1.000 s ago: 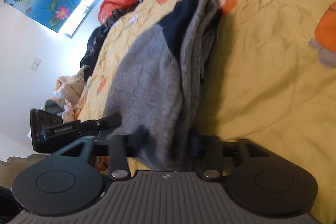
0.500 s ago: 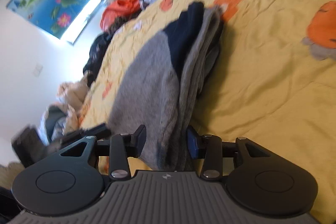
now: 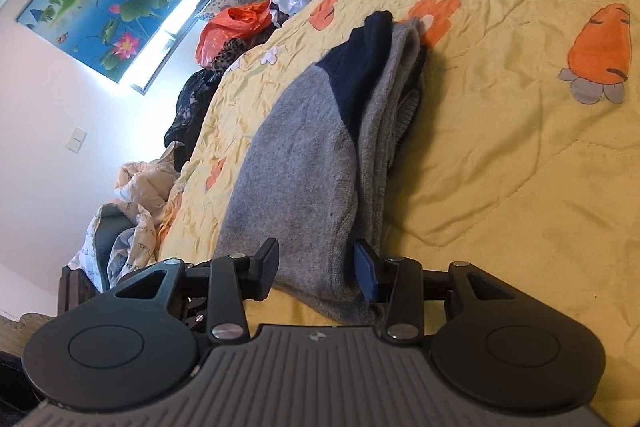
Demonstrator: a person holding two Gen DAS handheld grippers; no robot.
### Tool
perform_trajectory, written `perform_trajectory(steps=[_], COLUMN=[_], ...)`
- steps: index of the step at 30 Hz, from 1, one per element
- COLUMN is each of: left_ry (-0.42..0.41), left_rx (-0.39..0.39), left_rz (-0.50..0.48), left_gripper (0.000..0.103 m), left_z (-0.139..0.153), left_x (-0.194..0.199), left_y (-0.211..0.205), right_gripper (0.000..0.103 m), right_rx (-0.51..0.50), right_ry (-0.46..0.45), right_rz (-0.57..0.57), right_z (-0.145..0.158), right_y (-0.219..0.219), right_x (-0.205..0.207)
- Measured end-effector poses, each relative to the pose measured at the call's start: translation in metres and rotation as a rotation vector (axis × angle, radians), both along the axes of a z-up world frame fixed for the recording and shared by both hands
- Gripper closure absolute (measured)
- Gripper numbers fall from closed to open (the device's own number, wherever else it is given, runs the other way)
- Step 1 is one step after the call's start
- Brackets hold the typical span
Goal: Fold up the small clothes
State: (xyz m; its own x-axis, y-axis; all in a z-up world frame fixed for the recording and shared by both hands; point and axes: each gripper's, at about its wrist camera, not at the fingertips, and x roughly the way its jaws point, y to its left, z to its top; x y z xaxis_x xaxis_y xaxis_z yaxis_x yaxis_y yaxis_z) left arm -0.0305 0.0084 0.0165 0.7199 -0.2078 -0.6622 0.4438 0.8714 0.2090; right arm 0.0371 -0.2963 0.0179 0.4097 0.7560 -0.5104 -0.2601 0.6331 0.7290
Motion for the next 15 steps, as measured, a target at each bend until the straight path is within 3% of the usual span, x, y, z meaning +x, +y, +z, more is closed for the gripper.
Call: perform_trajectory(steps=[5,7,9,12,15], left_ry=[-0.016,-0.023,-0.021,0.023,0.049], left_rx=[-0.004,-0.003,-0.030,-0.099,-0.129], left_rz=[0.008,0.023,0.049,0.093,0.106], left_gripper=[0.079,0.077,0.076,0.089,0.090], left_z=[0.001,-0.001,-0.004,-0.001,-0.003], left_x=[0.004,0.008,0.013,0.019,0.019], left_y=[-0.006,-0.007,-0.003,0.012,0.026], right_gripper=[0.068,0.089,0.089,0.090,0.090], right_rx=[-0.052,-0.075,-0.092,-0.101,-0.129], right_ry=[0.000,0.009,0.008,0.006,0.045], right_rz=[0.050,0.049,0.044,0.071,0.056], right_z=[-0.001,-0.005,-0.008,-0.003,-0.010], right_y=[0.020,0.022,0.022,0.022,0.011], right_x=[0.002,0.005,0.006,-0.001,-0.008])
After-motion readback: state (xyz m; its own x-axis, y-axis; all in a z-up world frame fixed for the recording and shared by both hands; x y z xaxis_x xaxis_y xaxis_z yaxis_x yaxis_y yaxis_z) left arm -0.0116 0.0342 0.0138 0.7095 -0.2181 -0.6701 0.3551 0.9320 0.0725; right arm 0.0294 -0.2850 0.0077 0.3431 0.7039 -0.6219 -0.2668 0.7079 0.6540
